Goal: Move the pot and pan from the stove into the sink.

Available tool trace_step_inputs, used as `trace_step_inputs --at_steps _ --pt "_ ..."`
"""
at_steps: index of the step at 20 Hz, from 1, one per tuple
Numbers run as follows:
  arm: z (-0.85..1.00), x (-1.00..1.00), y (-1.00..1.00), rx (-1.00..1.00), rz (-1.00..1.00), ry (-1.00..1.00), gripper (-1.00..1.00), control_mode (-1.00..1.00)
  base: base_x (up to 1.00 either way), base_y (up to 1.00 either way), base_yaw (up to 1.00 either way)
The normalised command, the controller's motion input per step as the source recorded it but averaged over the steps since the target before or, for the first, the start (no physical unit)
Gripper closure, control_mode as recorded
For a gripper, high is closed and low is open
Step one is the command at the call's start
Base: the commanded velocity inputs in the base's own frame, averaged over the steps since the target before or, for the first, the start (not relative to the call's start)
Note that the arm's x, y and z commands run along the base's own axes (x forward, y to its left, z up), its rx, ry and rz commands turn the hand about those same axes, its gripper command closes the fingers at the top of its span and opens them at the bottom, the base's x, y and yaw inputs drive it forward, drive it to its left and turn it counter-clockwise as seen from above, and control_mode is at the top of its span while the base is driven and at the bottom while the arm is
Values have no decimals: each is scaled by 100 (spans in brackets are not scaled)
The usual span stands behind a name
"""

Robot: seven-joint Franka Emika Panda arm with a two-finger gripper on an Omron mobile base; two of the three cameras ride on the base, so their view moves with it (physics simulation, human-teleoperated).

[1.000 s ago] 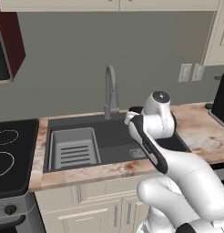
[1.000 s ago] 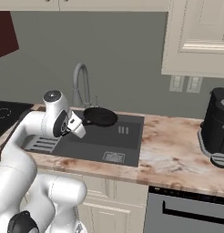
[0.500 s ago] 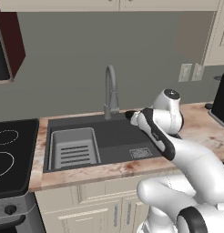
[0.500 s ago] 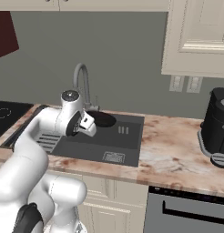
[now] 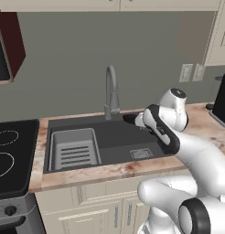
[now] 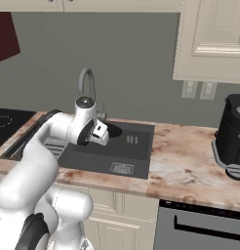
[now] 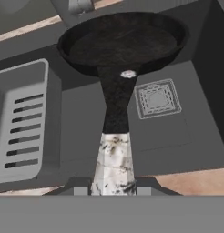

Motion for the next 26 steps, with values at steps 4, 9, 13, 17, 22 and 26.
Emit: trace_step_inputs --at_steps 4,9,13,17,22,26 --pt "-14 8 -6 0 7 1 100 -100 0 0 0" --pt "-27 14 -8 0 8 5 100 -100 0 0 0" --pt "-30 24 -7 0 7 10 100 -100 0 0 0" --pt "-28 30 -4 -1 8 14 100 -100 0 0 0" --pt "-27 31 -3 -1 9 16 100 -100 0 0 0" --pt "-30 26 -6 -2 8 14 100 -100 0 0 0"
